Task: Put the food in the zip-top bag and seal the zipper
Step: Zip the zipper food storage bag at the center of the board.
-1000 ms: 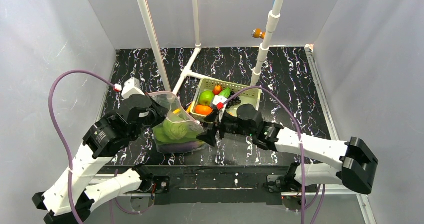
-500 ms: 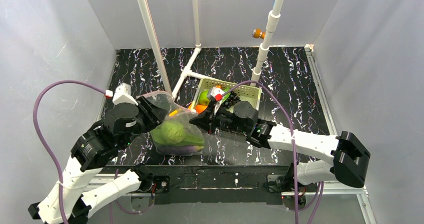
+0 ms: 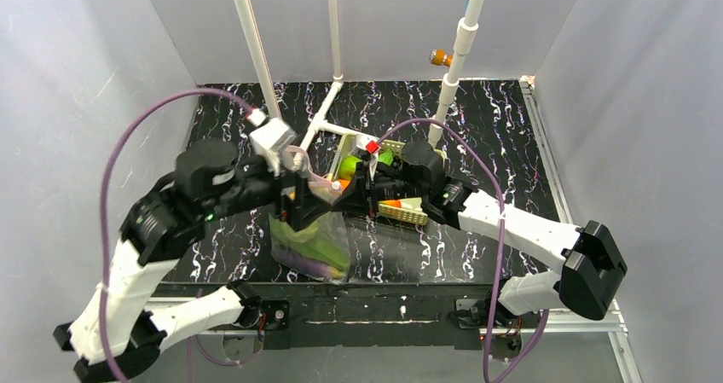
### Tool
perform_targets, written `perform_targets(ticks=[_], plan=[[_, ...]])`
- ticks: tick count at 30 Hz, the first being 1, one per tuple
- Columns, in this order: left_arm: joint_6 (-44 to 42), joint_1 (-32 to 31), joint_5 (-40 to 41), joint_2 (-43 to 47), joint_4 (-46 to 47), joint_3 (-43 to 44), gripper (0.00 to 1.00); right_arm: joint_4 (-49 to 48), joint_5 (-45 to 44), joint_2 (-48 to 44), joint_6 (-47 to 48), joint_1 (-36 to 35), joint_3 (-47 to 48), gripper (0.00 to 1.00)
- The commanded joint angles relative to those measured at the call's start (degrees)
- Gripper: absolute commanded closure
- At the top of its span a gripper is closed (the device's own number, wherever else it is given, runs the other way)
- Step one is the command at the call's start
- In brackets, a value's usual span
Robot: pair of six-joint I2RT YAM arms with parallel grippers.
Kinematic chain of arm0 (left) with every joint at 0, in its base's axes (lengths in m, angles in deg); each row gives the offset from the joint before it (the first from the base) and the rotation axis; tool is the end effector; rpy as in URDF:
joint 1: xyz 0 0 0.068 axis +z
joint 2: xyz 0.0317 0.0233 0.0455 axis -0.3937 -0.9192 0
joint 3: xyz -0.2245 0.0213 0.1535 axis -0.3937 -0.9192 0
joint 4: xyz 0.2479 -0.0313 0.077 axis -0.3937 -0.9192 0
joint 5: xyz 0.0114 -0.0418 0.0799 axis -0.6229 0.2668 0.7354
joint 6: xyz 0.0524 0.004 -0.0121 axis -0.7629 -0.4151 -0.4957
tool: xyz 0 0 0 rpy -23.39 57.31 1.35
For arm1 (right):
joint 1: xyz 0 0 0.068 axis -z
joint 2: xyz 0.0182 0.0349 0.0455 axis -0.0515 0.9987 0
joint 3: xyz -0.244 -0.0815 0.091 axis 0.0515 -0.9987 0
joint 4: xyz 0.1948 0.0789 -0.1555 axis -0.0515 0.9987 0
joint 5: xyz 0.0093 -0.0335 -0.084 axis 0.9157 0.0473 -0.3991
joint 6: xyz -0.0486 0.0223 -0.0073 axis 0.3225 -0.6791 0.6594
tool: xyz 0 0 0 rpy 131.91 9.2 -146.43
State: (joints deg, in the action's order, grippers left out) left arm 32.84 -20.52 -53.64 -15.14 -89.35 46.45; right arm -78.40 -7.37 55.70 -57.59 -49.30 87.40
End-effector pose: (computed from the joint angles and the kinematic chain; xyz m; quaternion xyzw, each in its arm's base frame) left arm 0.0844 -0.0898 0.4795 0.2509 0.7532 -0.3601 0.4899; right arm 0.1721 0.2569 0.3354 -0.4339 0.5794 0.5445 0.4237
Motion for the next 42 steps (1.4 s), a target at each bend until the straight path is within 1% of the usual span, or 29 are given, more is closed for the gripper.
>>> perform_targets(ticks=[1, 3, 5, 8, 10, 13, 15, 18, 21, 23, 26, 29, 31, 33, 34, 35, 36, 38, 41, 42], plan=[[-19.3, 0.1, -9.2, -8.7, -1.8, 5.7, 0.02, 3.9, 9.1, -0.5, 2.9, 1.9, 4.3, 0.99], [-23.2, 0.3, -11.0, -11.1, -2.2, 6.8, 0.02, 5.4, 10.4, -0.9, 3.8, 2.8, 4.6, 0.99], [-25.8, 0.8, -14.4, -12.8, -2.0, 6.7, 0.02, 6.3, 13.1, -1.1, 4.4, 4.0, 4.6, 0.99], [-28.8, 2.0, -19.1, -14.1, -0.5, 4.2, 0.02, 8.9, 16.9, -1.1, 5.4, 6.0, 5.1, 0.99], [-30.1, 3.1, -22.0, -14.2, 2.3, 1.3, 0.02, 11.3, 18.6, -1.6, 6.4, 7.2, 5.4, 0.99], [-30.4, 5.3, -26.6, -14.4, 7.9, -2.7, 0.02, 14.8, 18.8, -3.0, 8.6, 8.0, 5.4, 0.99], [-30.3, 6.6, -30.1, -15.3, 11.7, -4.9, 0.02, 15.5, 18.6, -4.2, 8.9, 8.7, 4.8, 0.99], [-31.4, 8.1, -32.0, -18.1, 11.7, -5.2, 0.03, 16.0, 17.4, -6.2, 9.0, 9.6, 4.0, 0.99], [-31.2, 9.1, -32.3, -17.8, 12.8, -6.6, 0.07, 19.1, 15.7, -7.7, 10.5, 10.6, 4.2, 0.99], [-30.3, 9.4, -32.4, -16.8, 14.3, -8.0, 0.15, 20.2, 15.0, -8.5, 11.2, 11.0, 4.2, 0.99], [-28.9, 9.5, -29.4, -15.1, 13.4, -8.6, 0.36, 20.7, 14.3, -8.7, 11.4, 11.1, 4.3, 0.99], [-27.1, 9.5, -25.5, -11.3, 15.0, -11.1, 0.55, 20.9, 14.0, -8.2, 11.0, 11.1, 4.3, 0.99], [-26.1, 9.5, -23.1, -8.8, 16.2, -13.0, 0.68, 19.3, 13.4, -8.0, 9.4, 11.1, 4.0, 0.99], [-24.9, 9.5, -21.9, -7.1, 16.5, -13.9, 0.77, 15.3, 12.8, -8.1, 5.7, 11.0, 3.3, 0.98], [-24.0, 9.5, -21.9, -6.4, 16.7, -14.2, 0.82, 12.6, 12.5, -8.3, 3.1, 11.0, 2.9, 0.94], [-22.8, 9.5, -22.2, -5.7, 17.0, -14.4, 0.86, 9.4, 11.5, -8.5, -0.1, 10.8, 2.3, 0.85], [-21.2, 9.5, -22.5, -5.1, 17.5, -14.7, 0.90, 5.2, 10.2, -8.7, -3.6, 10.4, 1.3, 0.78], [-17.5, 9.5, -23.6, -3.7, 18.9, -15.3, 1.00, -2.1, 8.5, -8.7, -9.3, 9.2, -0.6, 0.73], [-12.5, 9.5, -25.7, -1.0, 21.9, -16.9, 1.00, -6.4, 8.4, -7.8, -12.1, 7.8, -0.8, 0.65], [-11.3, 9.5, -26.2, 0.0, 22.9, -17.5, 1.00, -7.6, 9.1, -7.3, -13.0, 7.7, -0.5, 0.65]])
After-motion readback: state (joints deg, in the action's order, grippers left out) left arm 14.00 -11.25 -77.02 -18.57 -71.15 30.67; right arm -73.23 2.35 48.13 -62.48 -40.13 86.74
